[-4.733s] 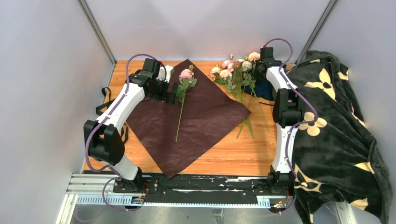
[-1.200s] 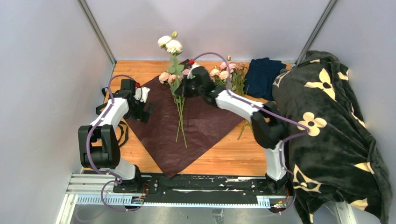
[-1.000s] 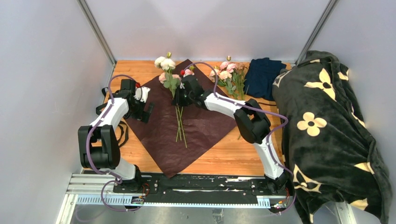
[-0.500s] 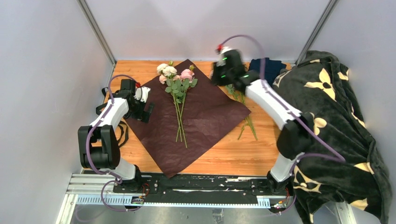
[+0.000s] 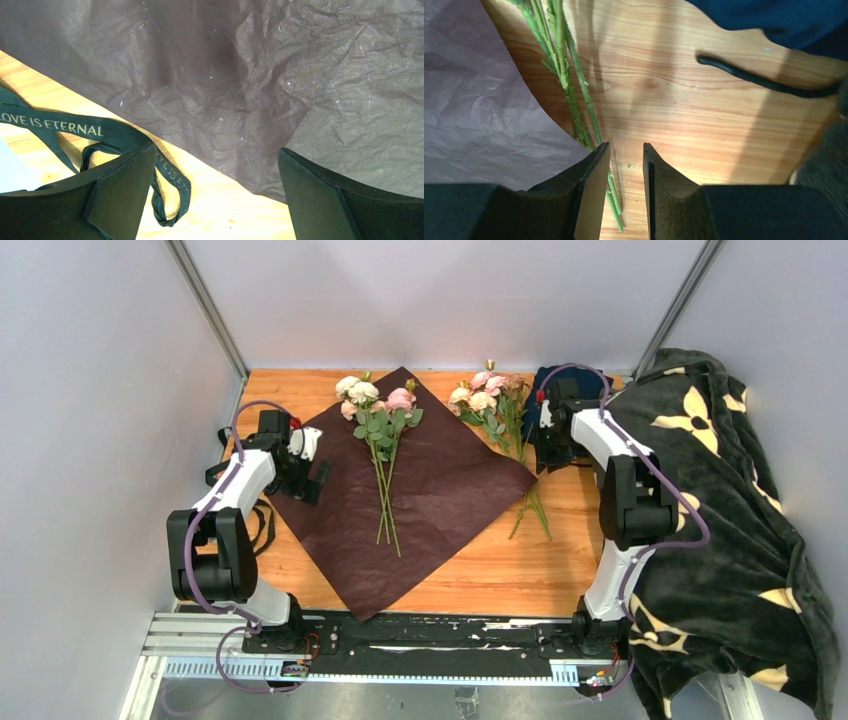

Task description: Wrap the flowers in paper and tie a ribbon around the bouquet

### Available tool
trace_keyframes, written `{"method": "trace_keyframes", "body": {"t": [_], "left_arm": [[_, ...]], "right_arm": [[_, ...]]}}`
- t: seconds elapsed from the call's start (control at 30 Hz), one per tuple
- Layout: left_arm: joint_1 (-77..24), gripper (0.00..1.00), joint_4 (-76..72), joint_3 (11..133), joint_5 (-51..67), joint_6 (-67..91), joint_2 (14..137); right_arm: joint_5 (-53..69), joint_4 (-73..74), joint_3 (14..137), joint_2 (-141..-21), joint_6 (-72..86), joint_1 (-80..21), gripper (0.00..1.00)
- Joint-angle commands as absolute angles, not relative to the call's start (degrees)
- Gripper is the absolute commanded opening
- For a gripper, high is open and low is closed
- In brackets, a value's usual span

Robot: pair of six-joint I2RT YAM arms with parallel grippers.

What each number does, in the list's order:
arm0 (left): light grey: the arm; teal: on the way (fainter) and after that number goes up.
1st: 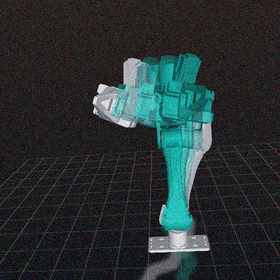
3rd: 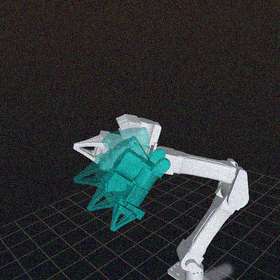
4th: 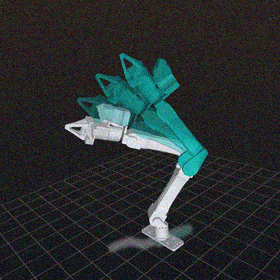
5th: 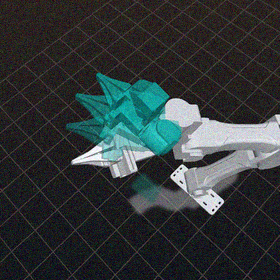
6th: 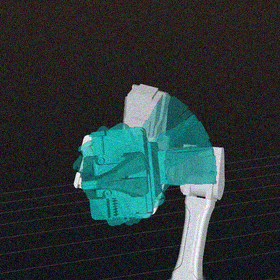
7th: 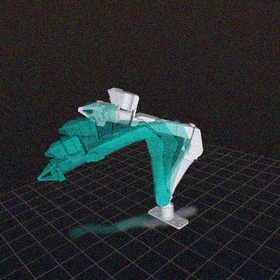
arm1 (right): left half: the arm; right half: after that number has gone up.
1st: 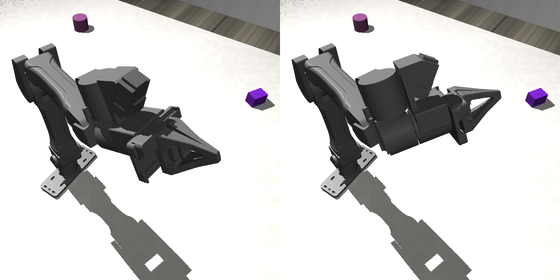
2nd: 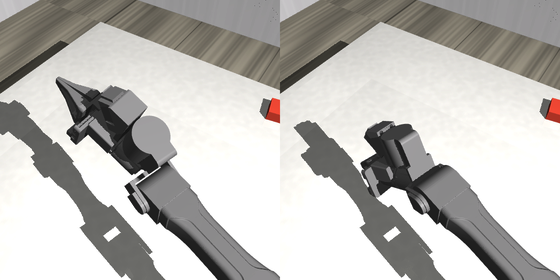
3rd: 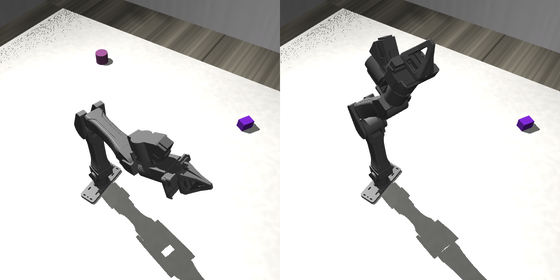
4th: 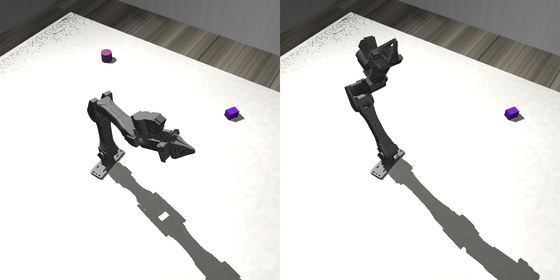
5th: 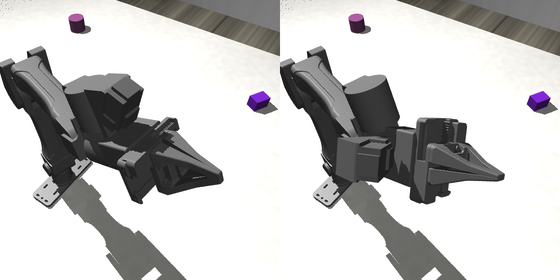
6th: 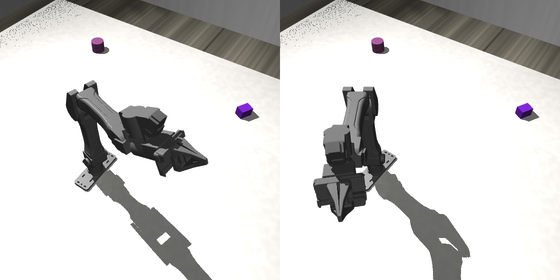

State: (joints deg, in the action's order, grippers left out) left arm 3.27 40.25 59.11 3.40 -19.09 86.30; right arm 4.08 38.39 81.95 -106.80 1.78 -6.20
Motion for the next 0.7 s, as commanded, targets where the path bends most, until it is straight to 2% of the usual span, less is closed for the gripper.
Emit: {"method": "trace_keyframes", "body": {"t": [0.0,0.27,0.67], "left_arm": [[3.4,1.00,41.2,59.6,3.5,-19.5,85.8],[3.4,1.00,41.2,59.6,3.3,-19.5,86.2],[3.4,1.00,41.2,59.3,3.2,-19.6,86.2]], "right_arm": [[10.0,41.8,85.4,-110.6,-3.1,-5.5,0.36],[17.6,41.8,84.8,-112.0,-4.1,-5.2,0.36],[11.0,40.0,86.1,-118.0,-2.4,-5.3,0.27]]}}
